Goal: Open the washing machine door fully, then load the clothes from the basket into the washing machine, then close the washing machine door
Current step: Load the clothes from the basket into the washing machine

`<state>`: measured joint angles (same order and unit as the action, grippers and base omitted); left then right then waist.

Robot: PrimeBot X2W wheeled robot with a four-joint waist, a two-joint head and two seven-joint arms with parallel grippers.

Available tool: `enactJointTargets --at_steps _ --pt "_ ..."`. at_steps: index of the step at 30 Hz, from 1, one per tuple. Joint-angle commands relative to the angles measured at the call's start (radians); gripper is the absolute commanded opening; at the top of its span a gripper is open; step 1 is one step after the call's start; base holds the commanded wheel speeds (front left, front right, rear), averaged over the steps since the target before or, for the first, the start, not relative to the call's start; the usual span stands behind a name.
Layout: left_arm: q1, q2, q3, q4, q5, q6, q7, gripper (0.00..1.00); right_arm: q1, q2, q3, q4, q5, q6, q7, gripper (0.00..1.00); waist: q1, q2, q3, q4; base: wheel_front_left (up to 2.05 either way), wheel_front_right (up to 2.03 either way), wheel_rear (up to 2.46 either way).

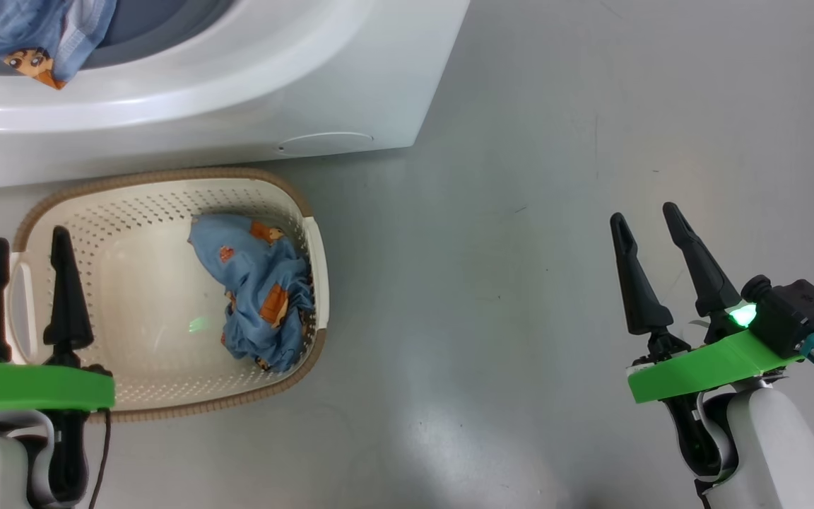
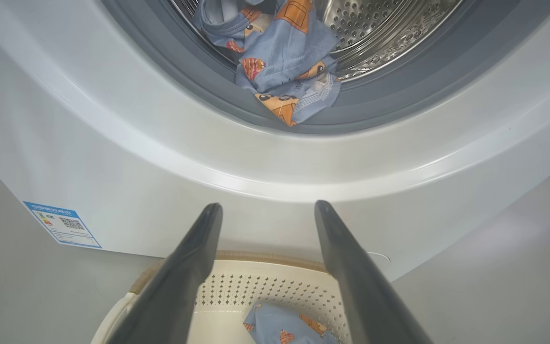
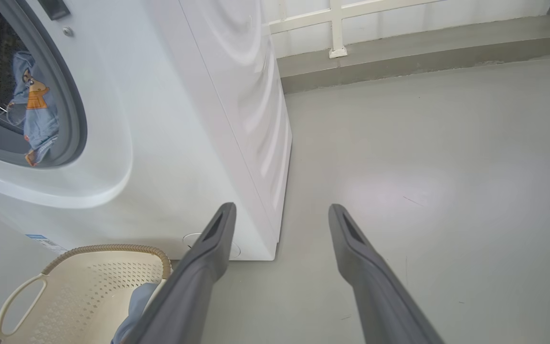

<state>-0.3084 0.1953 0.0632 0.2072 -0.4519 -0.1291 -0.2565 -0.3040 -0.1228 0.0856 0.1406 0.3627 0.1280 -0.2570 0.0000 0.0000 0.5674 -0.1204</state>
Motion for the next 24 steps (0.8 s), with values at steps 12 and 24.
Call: enactJointTargets --at_steps 12,24 --pt "-0.041 0.049 -0.004 0.004 0.005 -0.002 -0.005 1.00 0.034 -0.006 0.019 -0.020 0.001 0.003 -0.005 1.00 0.0000 0.0000 0.000 0.012 0.00 0.00 0.00" --pt "-0.255 0.119 -0.091 0.155 -0.029 -0.002 -0.005 1.00 0.016 0.002 0.026 -0.021 0.003 0.003 -0.005 1.00 0.0000 0.0000 0.024 0.004 0.00 0.00 0.00"
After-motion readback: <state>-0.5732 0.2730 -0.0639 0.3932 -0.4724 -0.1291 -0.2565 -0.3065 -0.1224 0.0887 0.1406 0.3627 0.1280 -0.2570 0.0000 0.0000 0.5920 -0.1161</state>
